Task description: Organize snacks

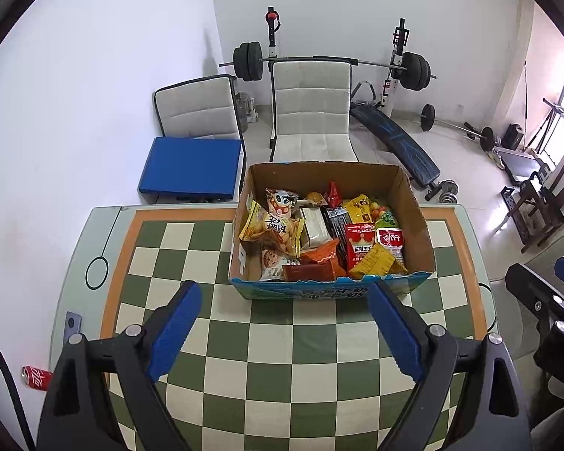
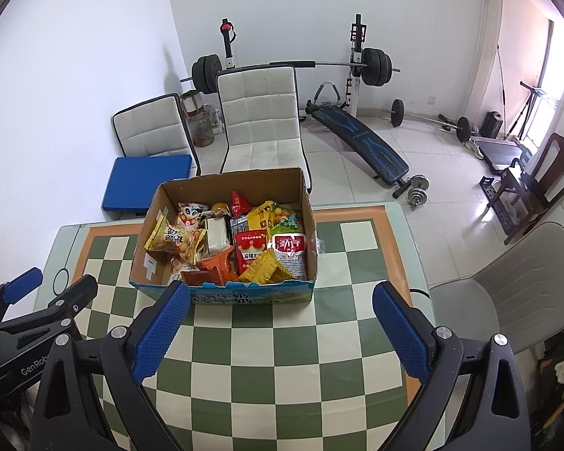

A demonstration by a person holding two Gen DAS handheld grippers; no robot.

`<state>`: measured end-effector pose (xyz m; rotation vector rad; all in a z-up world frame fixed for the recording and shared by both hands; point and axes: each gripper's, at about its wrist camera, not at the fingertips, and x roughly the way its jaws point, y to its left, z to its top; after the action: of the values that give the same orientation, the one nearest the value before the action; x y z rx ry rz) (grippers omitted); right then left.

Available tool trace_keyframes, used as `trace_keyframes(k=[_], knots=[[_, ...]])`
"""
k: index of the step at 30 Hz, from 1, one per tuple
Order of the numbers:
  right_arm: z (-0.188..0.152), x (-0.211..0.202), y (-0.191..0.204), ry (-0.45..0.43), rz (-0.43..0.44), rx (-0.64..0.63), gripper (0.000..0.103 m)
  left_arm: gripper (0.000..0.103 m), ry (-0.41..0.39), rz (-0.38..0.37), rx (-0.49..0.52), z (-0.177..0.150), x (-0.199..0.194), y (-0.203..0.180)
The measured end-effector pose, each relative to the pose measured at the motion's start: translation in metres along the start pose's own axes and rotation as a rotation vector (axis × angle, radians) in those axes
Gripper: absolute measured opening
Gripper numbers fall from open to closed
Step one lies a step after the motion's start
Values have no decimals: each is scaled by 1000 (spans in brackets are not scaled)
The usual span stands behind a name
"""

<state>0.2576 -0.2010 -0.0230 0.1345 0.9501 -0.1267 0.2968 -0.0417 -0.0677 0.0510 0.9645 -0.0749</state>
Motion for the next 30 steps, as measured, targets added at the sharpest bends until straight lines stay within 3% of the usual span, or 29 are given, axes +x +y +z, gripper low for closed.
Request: trace_keyframes(k=[30], knots=[[-6,-2,-4,0,-8,3,100,91,-14,3,14,1,-5,1]])
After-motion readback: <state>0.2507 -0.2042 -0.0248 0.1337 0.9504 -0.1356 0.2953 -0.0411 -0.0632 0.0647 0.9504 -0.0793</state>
